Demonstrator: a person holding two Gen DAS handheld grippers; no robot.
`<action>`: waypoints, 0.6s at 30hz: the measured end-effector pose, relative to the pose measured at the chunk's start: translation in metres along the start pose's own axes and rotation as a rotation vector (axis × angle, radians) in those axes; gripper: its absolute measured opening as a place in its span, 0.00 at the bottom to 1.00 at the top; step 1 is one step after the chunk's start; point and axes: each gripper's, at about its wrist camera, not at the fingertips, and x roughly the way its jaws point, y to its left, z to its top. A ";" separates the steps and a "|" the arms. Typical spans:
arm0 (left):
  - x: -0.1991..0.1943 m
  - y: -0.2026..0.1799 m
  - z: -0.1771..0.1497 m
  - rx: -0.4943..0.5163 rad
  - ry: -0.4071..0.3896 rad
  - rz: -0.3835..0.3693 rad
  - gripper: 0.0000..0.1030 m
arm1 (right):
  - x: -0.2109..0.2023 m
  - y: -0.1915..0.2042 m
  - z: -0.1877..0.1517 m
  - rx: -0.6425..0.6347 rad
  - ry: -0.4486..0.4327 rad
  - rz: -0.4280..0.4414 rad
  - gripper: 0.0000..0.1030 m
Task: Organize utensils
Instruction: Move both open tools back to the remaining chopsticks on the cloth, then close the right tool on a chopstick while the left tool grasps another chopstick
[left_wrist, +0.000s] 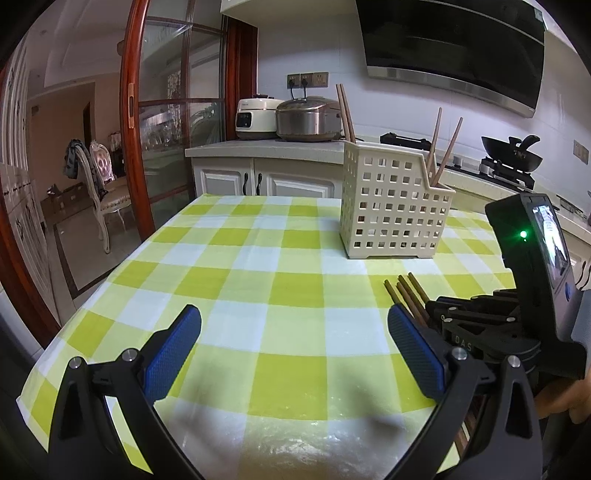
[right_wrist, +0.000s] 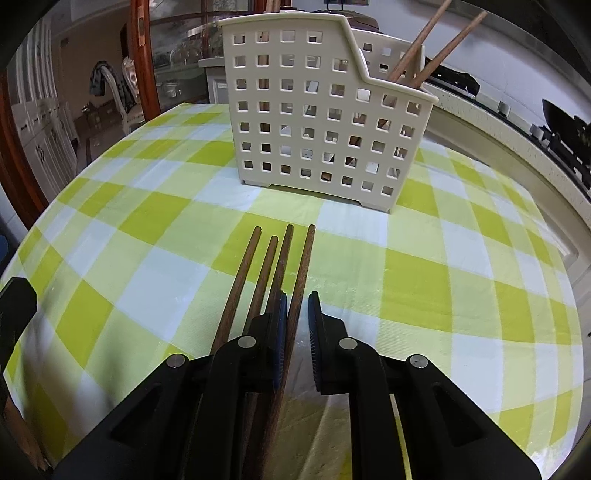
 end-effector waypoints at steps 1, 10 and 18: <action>0.000 -0.001 0.000 -0.001 0.004 0.000 0.95 | -0.001 0.000 -0.001 0.001 0.000 0.000 0.07; 0.013 -0.018 0.002 -0.006 0.106 -0.028 0.95 | -0.018 -0.043 -0.009 0.143 -0.053 0.025 0.06; 0.046 -0.042 0.007 -0.043 0.264 -0.069 0.75 | -0.034 -0.075 -0.018 0.210 -0.099 0.056 0.06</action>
